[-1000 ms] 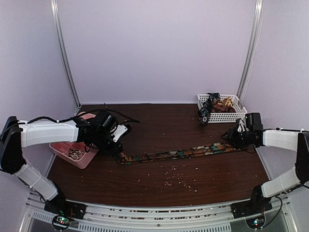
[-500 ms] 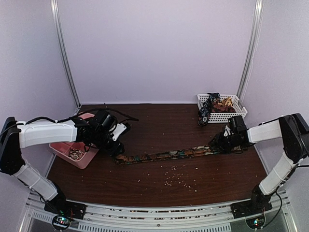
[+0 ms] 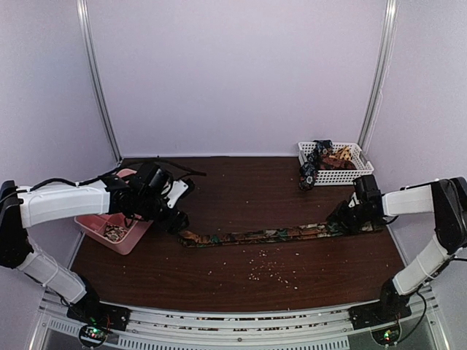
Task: Roll the ties
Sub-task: Move the tie to the center of the board.
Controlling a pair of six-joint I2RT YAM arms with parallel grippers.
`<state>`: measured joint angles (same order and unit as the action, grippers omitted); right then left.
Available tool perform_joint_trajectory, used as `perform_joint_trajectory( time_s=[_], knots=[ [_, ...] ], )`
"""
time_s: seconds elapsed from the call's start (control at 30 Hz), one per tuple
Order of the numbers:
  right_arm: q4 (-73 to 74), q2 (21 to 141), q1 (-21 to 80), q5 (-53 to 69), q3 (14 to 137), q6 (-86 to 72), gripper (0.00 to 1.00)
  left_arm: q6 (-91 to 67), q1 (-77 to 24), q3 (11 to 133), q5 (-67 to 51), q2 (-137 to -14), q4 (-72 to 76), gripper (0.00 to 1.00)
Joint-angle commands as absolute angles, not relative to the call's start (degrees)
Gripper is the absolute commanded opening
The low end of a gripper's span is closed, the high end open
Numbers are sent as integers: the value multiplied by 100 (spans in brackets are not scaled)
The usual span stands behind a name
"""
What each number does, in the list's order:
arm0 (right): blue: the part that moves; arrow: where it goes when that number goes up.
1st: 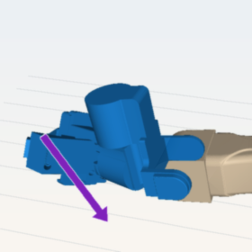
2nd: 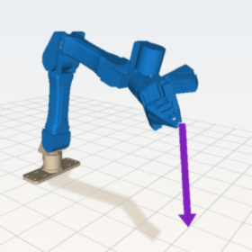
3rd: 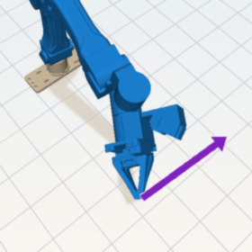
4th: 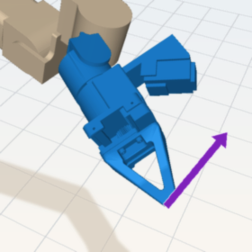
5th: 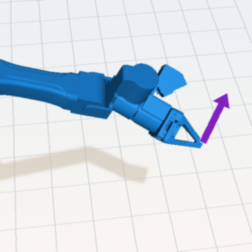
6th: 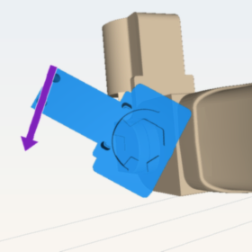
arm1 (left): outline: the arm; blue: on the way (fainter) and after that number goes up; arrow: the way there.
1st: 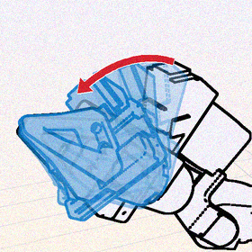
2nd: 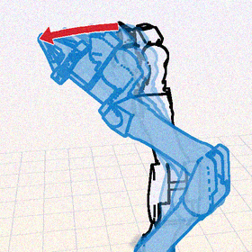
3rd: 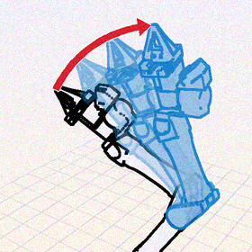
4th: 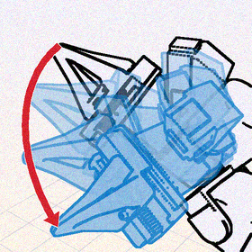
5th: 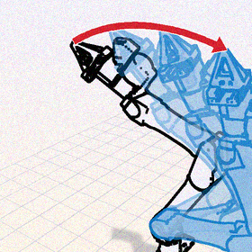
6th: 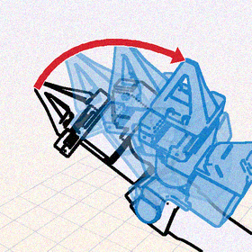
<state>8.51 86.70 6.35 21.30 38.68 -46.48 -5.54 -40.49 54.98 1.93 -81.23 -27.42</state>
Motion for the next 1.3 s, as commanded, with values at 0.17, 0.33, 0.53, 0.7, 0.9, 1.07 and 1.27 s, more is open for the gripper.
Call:
perform_joint_trajectory(
  time_s=[0.17, 0.33, 0.53, 0.7, 0.9, 1.07, 1.27],
  knots=[
    [2149, 7871, -483, 1544, 3860, -3517, 46, -610, -4008, 5495, 122, -7982, -2446, 65],
    [1943, 7621, -236, 2695, 4051, -2942, 44, -552, -4035, 5484, -870, -8251, -1923, 64],
    [1916, 7907, 1509, 2696, 4624, -2986, 45, -529, -4175, 5728, -1149, -8730, -1610, 64],
    [1730, 8637, 2672, 2299, 5096, -3512, 42, -602, -4175, 5791, -1114, -8747, -1556, 64],
    [1554, 9518, 3119, 1997, 5492, -3989, 38, -660, -4175, 5747, -1036, -8706, -1553, 64],
    [1675, 9819, 3085, 1717, 5302, -4031, 36, -668, -4175, 5752, -904, -8670, -1610, 64],
    [1784, 9631, 2476, 1454, 4553, -3891, 36, -634, -4175, 5790, -733, -8639, -1716, 64]
  ],
)
